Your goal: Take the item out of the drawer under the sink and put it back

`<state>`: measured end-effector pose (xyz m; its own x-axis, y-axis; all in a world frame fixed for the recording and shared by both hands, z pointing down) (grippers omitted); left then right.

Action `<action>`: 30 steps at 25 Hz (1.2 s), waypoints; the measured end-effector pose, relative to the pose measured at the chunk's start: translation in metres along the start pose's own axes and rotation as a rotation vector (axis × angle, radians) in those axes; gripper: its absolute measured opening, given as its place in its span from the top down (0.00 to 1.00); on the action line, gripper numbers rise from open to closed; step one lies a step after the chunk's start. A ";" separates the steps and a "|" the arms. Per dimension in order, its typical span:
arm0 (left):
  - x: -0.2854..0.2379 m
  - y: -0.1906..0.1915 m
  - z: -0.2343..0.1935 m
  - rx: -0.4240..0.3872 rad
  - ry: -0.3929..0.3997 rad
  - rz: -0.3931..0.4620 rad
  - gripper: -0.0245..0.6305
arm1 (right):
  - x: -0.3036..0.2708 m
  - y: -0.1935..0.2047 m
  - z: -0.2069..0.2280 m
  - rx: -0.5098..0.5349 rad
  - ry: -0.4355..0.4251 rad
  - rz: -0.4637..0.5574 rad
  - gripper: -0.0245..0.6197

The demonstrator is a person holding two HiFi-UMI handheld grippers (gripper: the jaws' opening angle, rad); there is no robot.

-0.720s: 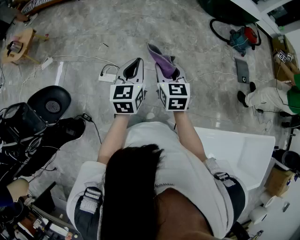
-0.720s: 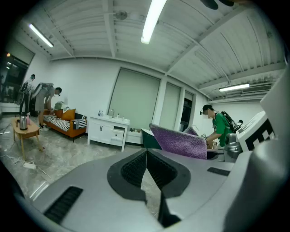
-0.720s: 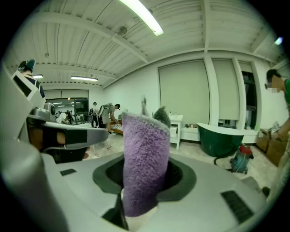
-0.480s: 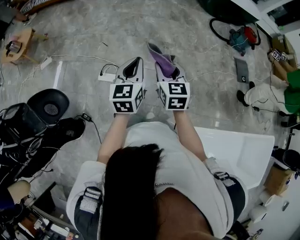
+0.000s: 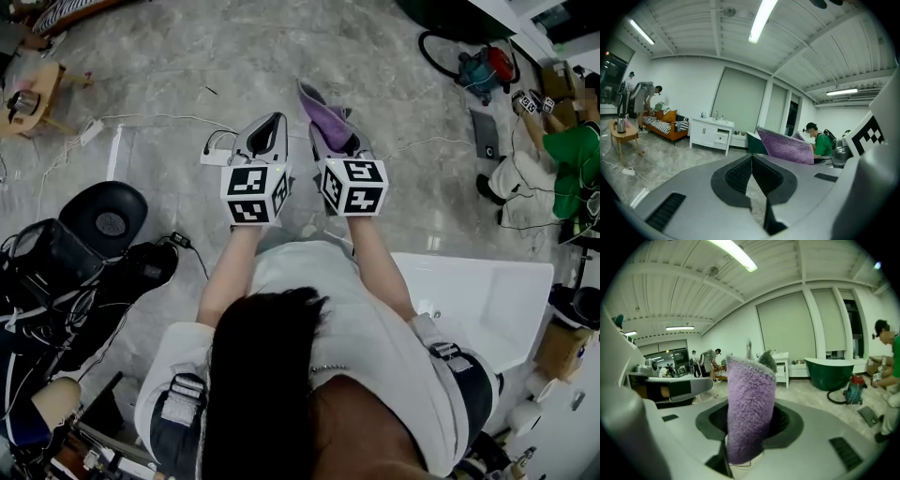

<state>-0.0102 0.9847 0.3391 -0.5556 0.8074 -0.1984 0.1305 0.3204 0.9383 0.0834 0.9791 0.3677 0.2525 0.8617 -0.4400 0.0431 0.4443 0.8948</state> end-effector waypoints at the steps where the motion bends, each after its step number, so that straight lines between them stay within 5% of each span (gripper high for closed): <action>1: 0.001 0.000 -0.004 0.003 0.003 0.001 0.96 | -0.002 0.001 -0.003 0.006 0.008 0.000 0.70; 17: -0.019 -0.017 -0.058 -0.013 0.074 0.007 0.96 | -0.050 -0.017 -0.025 -0.019 0.031 0.031 0.69; 30: -0.118 -0.035 -0.120 0.041 0.022 0.008 0.96 | -0.154 -0.061 0.019 0.022 -0.005 0.007 0.69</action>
<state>-0.0479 0.8190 0.3633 -0.5720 0.7994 -0.1840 0.1688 0.3342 0.9273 0.0602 0.8147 0.3827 0.2580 0.8635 -0.4333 0.0622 0.4327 0.8994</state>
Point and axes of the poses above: the fingertips, and each gripper's own axes: x backward along the fingers, z to its right, y out of its underside, the point moved 1 cm from there along x, backward along the fingers, and after that the axes turned 12 degrees about y, right-handed, at the moved point
